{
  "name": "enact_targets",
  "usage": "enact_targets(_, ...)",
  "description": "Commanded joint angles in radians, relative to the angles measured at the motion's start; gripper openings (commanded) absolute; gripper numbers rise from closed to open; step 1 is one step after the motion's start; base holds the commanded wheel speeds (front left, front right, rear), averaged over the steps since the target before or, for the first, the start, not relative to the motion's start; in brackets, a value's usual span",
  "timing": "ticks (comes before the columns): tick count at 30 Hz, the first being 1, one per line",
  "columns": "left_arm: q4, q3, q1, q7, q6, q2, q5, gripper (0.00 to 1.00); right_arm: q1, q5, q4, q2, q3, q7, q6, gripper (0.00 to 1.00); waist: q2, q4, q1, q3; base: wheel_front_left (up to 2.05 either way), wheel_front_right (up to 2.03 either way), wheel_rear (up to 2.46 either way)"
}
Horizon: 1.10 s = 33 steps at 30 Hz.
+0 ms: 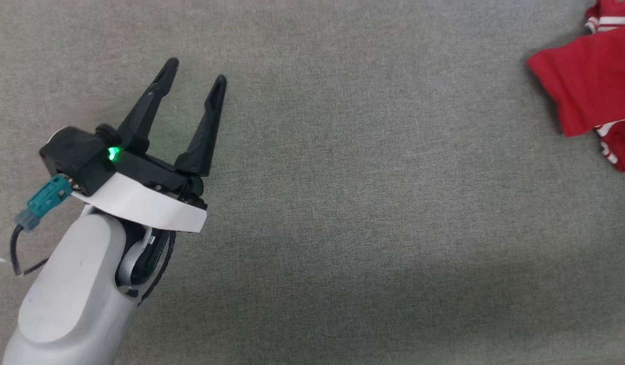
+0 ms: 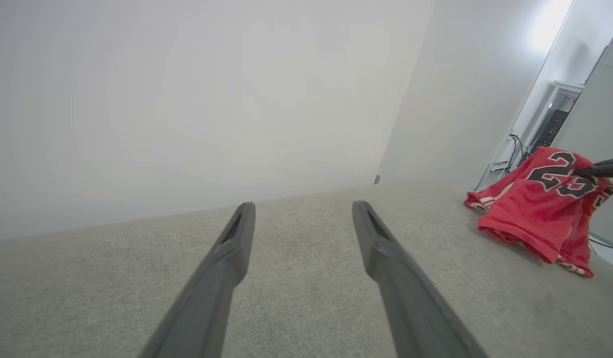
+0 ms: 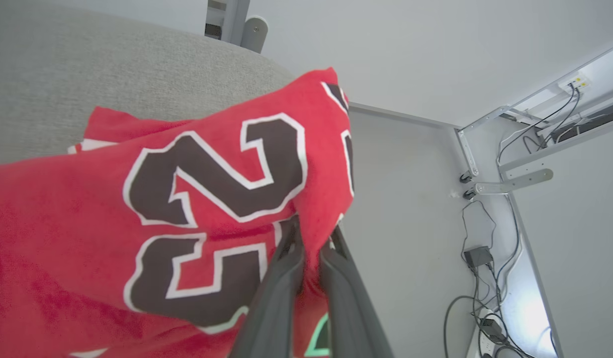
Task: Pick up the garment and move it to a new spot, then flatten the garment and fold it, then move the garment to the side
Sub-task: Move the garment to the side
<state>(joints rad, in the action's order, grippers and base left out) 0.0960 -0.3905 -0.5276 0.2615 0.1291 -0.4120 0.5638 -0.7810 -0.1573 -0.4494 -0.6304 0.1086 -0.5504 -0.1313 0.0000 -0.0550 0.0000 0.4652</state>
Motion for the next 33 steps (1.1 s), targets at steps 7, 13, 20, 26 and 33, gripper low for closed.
enact_targets(7,0.009,-0.04,-0.064,0.004,0.002,-0.013,0.023,1.0,-0.043,0.12,-0.103,0.035,0.074,0.049,0.001,0.0,0.0,0.003,0.0,0.046,0.0,0.0,0.0)
enact_targets(13,0.021,-0.057,-0.087,0.004,0.002,-0.021,0.031,1.0,-0.068,0.168,-0.2,0.074,0.108,0.073,0.001,0.0,0.0,0.015,0.0,0.059,0.0,0.0,0.0)
enact_targets(20,0.036,-0.049,-0.073,0.004,0.002,-0.029,0.044,1.0,-0.106,0.207,-0.264,0.093,0.131,0.128,0.001,1.0,0.0,0.018,0.0,0.046,0.0,0.0,0.0)
enact_targets(26,0.053,-0.031,-0.044,0.004,0.002,-0.035,0.076,1.0,-0.122,0.203,-0.291,0.09,0.129,0.161,0.001,1.0,0.0,0.013,0.0,0.008,0.0,0.0,0.0)
enact_targets(33,0.078,-0.012,-0.005,0.004,0.002,-0.049,0.092,1.0,-0.13,0.168,-0.287,0.118,0.135,0.212,0.001,1.0,0.0,0.013,0.0,-0.044,0.0,0.0,0.0)
